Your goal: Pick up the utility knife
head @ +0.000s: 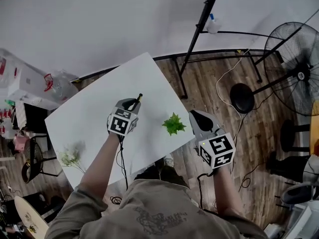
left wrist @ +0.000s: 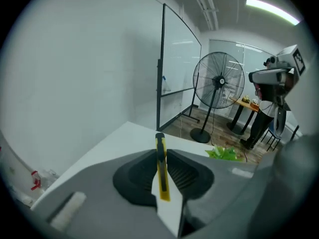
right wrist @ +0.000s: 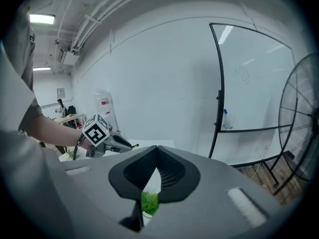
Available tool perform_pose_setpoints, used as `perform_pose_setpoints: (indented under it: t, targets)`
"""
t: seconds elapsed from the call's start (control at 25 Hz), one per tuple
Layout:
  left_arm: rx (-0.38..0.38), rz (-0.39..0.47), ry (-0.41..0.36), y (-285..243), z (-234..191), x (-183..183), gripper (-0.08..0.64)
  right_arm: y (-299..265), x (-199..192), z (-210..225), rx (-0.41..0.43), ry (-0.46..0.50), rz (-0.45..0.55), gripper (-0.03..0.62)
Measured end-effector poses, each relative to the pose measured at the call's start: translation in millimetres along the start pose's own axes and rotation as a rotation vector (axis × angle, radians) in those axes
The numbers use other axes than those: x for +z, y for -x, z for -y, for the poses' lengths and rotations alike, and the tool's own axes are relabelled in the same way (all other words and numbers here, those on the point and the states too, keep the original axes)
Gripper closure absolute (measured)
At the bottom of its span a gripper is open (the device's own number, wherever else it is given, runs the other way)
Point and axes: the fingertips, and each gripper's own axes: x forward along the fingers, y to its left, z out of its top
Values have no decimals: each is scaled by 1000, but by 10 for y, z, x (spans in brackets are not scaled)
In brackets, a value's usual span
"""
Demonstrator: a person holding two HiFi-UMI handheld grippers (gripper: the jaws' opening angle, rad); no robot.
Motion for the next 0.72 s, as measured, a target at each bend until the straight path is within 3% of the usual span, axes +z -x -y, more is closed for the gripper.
perform_pose_setpoints:
  t: [0.2,0.52,0.72]
  targets:
    - [-2,147,36,701,58,473,497,263,496,-128,5,39,112,563]
    - [30,333,2,1747,196,995,497,807,1335,-554,58,112,330,564]
    - [46,441,-6,2320,398,1200,495,1128,1633,-751,56,169,392,563]
